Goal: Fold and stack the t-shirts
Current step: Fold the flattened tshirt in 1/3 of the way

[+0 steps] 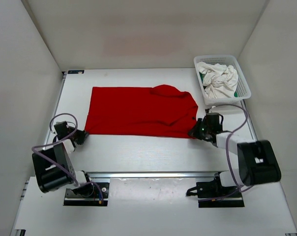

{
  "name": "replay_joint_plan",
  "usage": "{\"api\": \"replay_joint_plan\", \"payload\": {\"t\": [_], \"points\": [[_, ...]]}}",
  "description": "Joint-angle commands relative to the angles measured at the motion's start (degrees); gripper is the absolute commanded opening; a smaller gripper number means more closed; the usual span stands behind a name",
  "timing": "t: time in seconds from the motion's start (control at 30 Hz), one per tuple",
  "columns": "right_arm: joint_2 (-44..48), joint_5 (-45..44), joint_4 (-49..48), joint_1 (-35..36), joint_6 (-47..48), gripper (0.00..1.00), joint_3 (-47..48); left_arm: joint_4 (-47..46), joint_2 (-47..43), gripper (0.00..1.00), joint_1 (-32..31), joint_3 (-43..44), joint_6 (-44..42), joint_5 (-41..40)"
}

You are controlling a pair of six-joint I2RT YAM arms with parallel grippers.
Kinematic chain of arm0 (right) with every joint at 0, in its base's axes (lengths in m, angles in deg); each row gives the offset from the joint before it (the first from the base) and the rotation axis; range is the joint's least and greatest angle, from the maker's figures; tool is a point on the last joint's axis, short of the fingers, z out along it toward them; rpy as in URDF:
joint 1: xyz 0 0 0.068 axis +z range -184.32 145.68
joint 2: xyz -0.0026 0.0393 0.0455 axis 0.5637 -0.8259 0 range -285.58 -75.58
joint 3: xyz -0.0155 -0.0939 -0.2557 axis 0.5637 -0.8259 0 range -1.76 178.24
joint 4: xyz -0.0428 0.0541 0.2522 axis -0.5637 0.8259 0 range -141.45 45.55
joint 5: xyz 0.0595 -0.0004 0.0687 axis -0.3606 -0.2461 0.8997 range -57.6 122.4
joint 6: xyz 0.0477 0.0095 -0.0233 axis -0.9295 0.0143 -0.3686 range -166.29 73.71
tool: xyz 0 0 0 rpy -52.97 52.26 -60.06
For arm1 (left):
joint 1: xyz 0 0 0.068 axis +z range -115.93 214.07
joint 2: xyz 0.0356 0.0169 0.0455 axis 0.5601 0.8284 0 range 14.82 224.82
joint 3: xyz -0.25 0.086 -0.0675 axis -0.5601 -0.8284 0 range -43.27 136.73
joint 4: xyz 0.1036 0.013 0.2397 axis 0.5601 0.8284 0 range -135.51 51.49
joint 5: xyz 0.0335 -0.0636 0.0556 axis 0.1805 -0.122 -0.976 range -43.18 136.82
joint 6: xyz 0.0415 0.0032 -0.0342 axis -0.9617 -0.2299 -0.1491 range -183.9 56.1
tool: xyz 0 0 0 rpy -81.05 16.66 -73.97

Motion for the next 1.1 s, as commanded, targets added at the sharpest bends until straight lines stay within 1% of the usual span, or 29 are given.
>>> {"api": "replay_joint_plan", "payload": {"t": [0.0, 0.03, 0.07, 0.1, 0.13, 0.17, 0.23, 0.27, 0.3, 0.33, 0.37, 0.4, 0.43, 0.47, 0.5, 0.53, 0.57, 0.6, 0.63, 0.67, 0.7, 0.73, 0.8, 0.83, 0.9, 0.93, 1.0, 1.03, 1.07], "points": [[5.90, 1.09, 8.41, -0.45, -1.50, 0.01, -9.46, 7.58, -6.10, 0.00, 1.23, -2.52, -4.41, -0.48], [9.15, 1.18, 9.55, 0.25, -2.28, 0.01, -11.22, 10.99, -8.12, 0.00, 1.67, -3.66, -5.55, -0.57], [11.18, 0.58, 10.43, 0.69, -2.29, 0.00, -11.59, 12.07, -9.45, 0.00, 1.93, -4.19, -6.78, -0.40], [14.68, 0.14, 12.62, 1.82, -2.81, 0.00, -12.03, 13.90, -12.68, 0.00, 2.98, -5.94, -7.31, 0.21], [15.85, -0.04, 14.64, 2.36, -3.17, 0.00, -12.21, 15.66, -14.45, 0.00, 3.95, -6.65, -8.53, 0.91], [19.43, -0.22, 15.44, 2.45, -3.34, 0.00, -12.12, 16.90, -17.43, 0.00, 3.87, -6.14, -9.85, 0.66], [24.89, -0.48, 18.95, 2.89, -3.26, 0.00, -10.90, 21.12, -20.87, 0.00, 1.16, -4.12, -11.44, -1.00], [27.26, -1.09, 20.27, 2.80, -3.00, 0.00, -10.28, 21.83, -23.32, 0.05, -1.55, -3.24, -12.40, -1.53], [27.89, -1.01, 20.89, 2.54, -2.38, 0.00, -9.58, 22.62, -23.52, 0.19, -2.63, -2.71, -12.67, -2.67], [28.94, -0.75, 22.29, 2.10, -1.07, 0.04, -7.83, 23.58, -23.96, 0.37, -4.03, -2.01, -12.59, -1.81], [29.39, -0.84, 23.18, 1.75, -0.45, 0.06, -6.51, 23.33, -24.05, 0.45, -4.04, -1.74, -13.02, -1.28], [29.39, -1.18, 24.49, 2.01, 0.77, 0.11, -4.32, 23.15, -24.31, 0.66, -3.69, -1.22, -13.38, 0.29], [29.22, -0.75, 24.85, 2.97, 1.40, 0.17, -2.82, 23.15, -24.66, 0.76, -3.43, -1.04, -13.47, 0.05], [28.61, -1.27, 25.20, 5.15, 1.66, 0.24, -1.76, 23.33, -25.19, 0.82, -4.21, 0.10, -14.16, -0.39], [27.91, -3.19, 24.95, 6.57, 1.32, 0.25, -0.27, 23.94, -26.06, 0.88, -4.57, 0.54, -15.13, -4.14], [26.68, -4.69, 23.38, 9.63, 1.49, 0.29, 0.70, 23.77, -27.38, 0.91, -6.40, 1.16, -15.49, -7.05], [24.76, -5.14, 21.36, 12.27, 2.19, 0.32, 1.58, 23.59, -29.48, 0.91, -7.11, 1.34, -16.19, -8.12], [23.34, -4.97, 20.47, 12.73, 2.45, 0.29, 2.03, 23.42, -30.02, 0.88, -7.12, 1.08, -15.93, -7.43], [20.37, -3.40, 18.20, 14.12, 3.50, 0.17, 3.25, 22.55, -30.03, 0.68, -7.21, 1.60, -16.10, -7.34], [16.95, -2.69, 16.00, 15.10, 3.86, 0.03, 4.48, 21.58, -29.77, 0.42, -7.64, 1.86, -16.19, -5.08], [15.70, -2.25, 15.11, 15.80, 3.60, 0.00, 4.93, 20.79, -29.24, 0.31, -7.91, 1.52, -15.93, -4.45], [12.55, -2.42, 13.79, 16.50, 4.30, 0.00, 6.32, 19.56, -28.63, 0.17, -8.69, 1.86, -15.67, -3.66], [8.15, -3.64, 12.55, 17.39, 4.30, 0.00, 8.00, 17.80, -28.19, 0.08, -12.10, 1.16, -14.53, -3.39], [5.95, -3.39, 11.07, 17.56, 4.39, 0.00, 9.14, 16.49, -27.40, 0.07, -15.96, 0.81, -14.00, -4.43], [3.30, -2.25, 9.31, 17.39, 4.13, 0.10, 9.93, 13.67, -26.61, 0.08, -24.05, 0.81, -11.46, -7.23], [2.16, -1.72, 7.91, 17.30, 3.52, 0.21, 9.85, 11.40, -25.73, 0.09, -30.17, 0.20, -10.32, -10.56], [0.84, 0.03, 5.79, 17.39, 2.37, 0.35, 10.03, 8.22, -22.75, 0.09, -41.17, 1.42, -9.34, -16.71], [0.74, -0.31, 5.87, 17.65, 1.76, 0.37, 10.29, 6.64, -21.77, 0.09, -42.70, 1.43, -9.34, -17.27], [-0.39, -0.48, 5.87, 18.09, 1.93, 0.38, 10.38, 5.15, -20.72, 0.10, -45.93, 1.60, -9.08, -17.62]]}}
